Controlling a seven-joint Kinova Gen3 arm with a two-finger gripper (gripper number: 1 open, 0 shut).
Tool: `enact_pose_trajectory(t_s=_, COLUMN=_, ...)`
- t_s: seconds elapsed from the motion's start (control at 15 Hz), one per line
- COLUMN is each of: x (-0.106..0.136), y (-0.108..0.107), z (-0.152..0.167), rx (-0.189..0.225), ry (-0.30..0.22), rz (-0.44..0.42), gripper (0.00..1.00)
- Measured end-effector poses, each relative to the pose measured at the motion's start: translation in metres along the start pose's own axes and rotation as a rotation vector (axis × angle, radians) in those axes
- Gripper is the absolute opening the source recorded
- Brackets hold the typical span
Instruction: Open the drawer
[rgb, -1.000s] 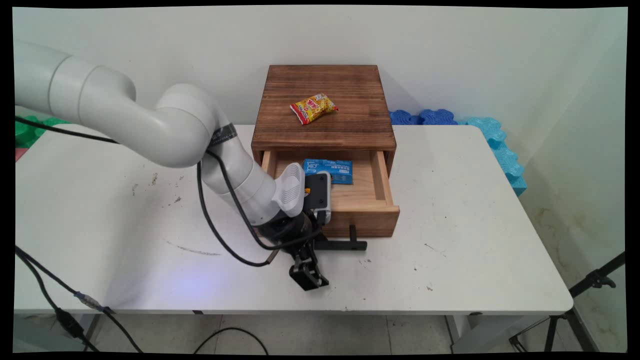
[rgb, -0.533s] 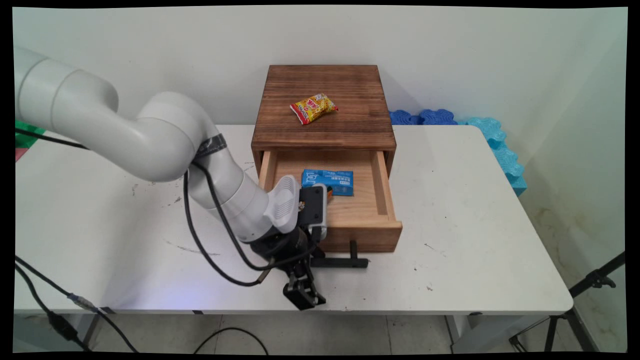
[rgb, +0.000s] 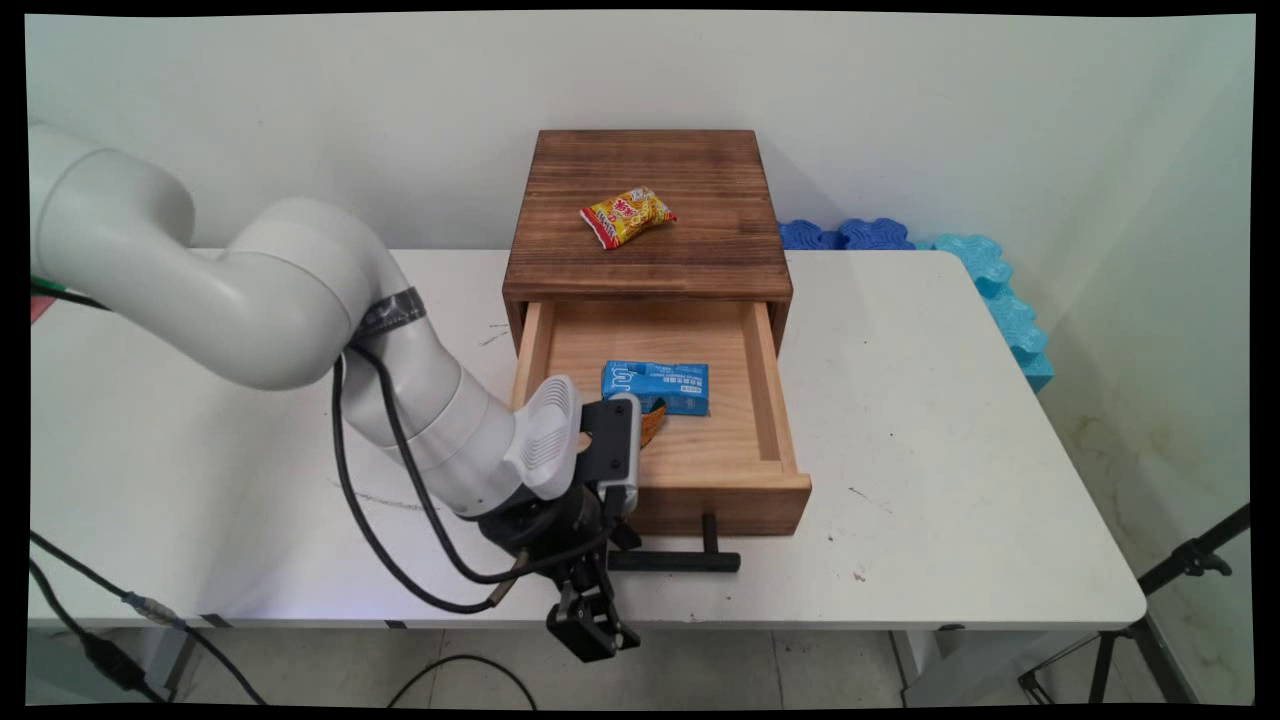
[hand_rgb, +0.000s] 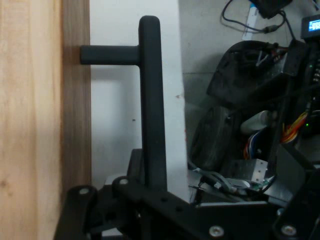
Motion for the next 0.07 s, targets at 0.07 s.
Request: enact_pose_trajectory(t_s=0.07, x=-0.0006, y=0.0021, z=-0.0011, rx=-0.001, ry=0.001, rz=0.0, gripper=1.0)
